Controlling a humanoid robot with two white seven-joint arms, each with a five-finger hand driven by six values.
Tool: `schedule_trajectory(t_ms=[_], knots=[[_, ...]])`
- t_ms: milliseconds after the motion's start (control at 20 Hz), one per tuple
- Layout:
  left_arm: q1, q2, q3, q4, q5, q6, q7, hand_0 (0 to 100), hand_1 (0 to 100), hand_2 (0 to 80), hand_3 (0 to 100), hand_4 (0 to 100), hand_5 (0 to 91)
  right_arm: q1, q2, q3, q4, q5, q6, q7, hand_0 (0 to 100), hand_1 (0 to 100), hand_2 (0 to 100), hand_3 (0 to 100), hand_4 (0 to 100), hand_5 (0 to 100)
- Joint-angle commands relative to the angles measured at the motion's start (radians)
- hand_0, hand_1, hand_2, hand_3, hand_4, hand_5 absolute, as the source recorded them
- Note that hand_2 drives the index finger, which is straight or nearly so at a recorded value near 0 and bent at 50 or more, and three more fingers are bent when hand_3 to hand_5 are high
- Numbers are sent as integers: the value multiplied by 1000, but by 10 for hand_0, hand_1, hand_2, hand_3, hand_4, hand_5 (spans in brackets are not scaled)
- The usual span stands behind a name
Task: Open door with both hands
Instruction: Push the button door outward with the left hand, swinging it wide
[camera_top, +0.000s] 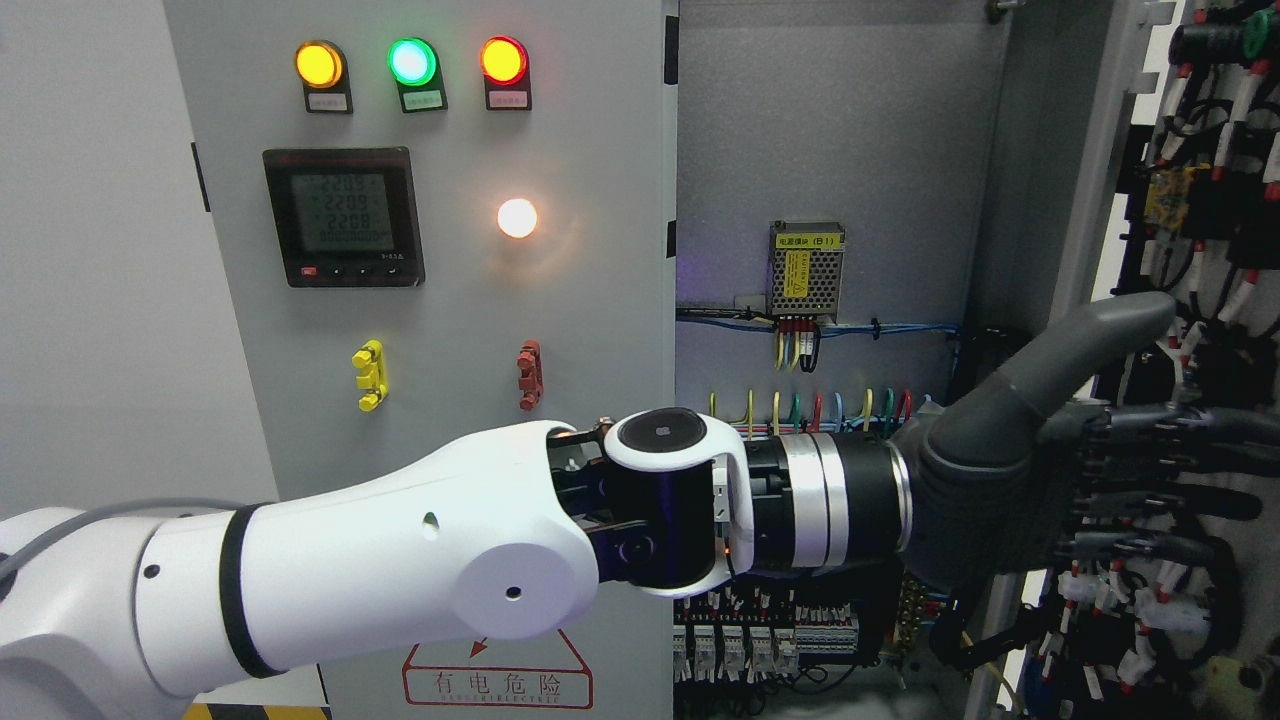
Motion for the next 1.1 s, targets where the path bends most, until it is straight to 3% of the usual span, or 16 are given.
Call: schedule_trajectory(t_ms=[0, 451, 651, 1052], knots=[[9, -126, 4, -1, -14, -2, 18, 0, 0, 0, 0, 29, 0, 0, 0, -1, 0, 0, -1, -1, 107, 0, 0, 0, 0, 0], [60, -240, 6, 93, -26, -2, 38, 0, 0, 0, 0, 29, 0, 0, 0, 0, 0, 0, -1, -1, 107, 0, 0, 0, 0, 0], [84, -276, 19, 113, -86, -2, 101, 0, 0, 0, 0, 29, 0, -1, 0, 0, 0, 0, 1, -1, 107, 0, 0, 0, 0, 0], [84, -287, 38, 113, -94, -31, 135, 0, 0, 0, 0, 29, 0, -1, 0, 0, 0, 0, -1, -1, 107, 0, 0, 0, 0, 0]])
